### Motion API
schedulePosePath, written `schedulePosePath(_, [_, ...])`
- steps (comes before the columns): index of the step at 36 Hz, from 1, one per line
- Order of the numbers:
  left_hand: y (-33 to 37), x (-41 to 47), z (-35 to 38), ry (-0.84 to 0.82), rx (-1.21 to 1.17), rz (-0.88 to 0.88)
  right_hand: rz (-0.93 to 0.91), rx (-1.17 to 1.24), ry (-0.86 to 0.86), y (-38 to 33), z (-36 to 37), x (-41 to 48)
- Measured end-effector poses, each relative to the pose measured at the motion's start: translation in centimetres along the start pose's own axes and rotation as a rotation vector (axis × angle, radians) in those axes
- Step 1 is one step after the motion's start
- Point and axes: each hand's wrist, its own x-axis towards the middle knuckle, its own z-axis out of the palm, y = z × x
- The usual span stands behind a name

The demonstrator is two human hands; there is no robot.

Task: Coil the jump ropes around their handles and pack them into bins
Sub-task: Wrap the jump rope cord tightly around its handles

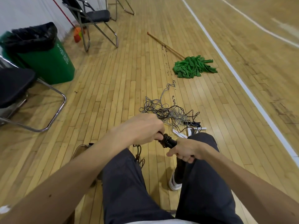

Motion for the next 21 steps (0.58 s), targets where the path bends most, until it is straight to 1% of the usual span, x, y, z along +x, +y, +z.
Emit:
schedulePosePath(2, [0.1,0.1,-0.6,0.004,0.008,0.035,-0.002,-0.076,-0.040,-0.5,0.6,-0.6])
schedulePosePath(4, [0.1,0.3,-1.2,0.012,-0.036,0.062,-0.017,-0.148,-0.074,-1.0,1.0,-1.2])
schedulePosePath(7, [-0.1,0.5,-1.7,-0.007,-0.178,0.075,-0.038,-0.230,-0.115,-1.4,1.4,-2.1])
schedulePosePath(13, [-1.0,1.4,-2.2,-0.044,-0.429,0.133,-0.109,-0.317,-0.149,-1.9,2.6,-3.8])
schedulePosePath(18, [-2.7,2.3,-1.2,-0.087,-0.576,0.090,-0.184,-0.342,-0.133,-2.0,3.6,-4.6])
schedulePosePath(21, [-3.8,2.5,0.1,-0.144,-0.717,0.062,-0.261,-0.391,-0.116,-2.1,4.1,-5.5])
